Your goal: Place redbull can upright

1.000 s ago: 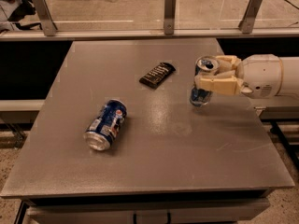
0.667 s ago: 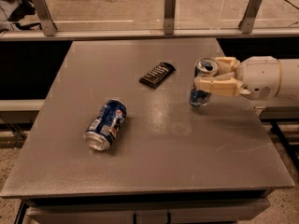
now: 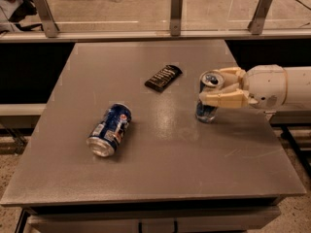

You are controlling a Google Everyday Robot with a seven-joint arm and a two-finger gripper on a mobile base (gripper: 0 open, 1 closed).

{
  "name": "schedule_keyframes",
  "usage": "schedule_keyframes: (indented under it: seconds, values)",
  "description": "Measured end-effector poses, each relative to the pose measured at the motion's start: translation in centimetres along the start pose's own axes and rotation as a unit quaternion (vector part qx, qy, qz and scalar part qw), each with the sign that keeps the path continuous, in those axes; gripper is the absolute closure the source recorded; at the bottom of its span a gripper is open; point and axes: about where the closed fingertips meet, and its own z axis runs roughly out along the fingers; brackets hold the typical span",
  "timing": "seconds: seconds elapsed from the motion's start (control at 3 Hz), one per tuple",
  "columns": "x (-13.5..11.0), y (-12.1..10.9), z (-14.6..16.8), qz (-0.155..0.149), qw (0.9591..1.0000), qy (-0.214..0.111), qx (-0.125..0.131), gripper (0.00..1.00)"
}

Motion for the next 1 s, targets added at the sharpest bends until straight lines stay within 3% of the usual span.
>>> schedule_keyframes:
  seconds: [0.33, 0.67, 1.0]
  values:
    - [0.11, -0.06, 0.24, 0.019, 0.9998, 0.0, 0.002, 0.14]
    - [0.19, -0.13, 0.52, 0.036, 0.9994, 0.0, 0.005, 0.0]
    - [0.2, -0.13, 0.52, 0.036, 0.9993, 0.0, 0.005, 0.0]
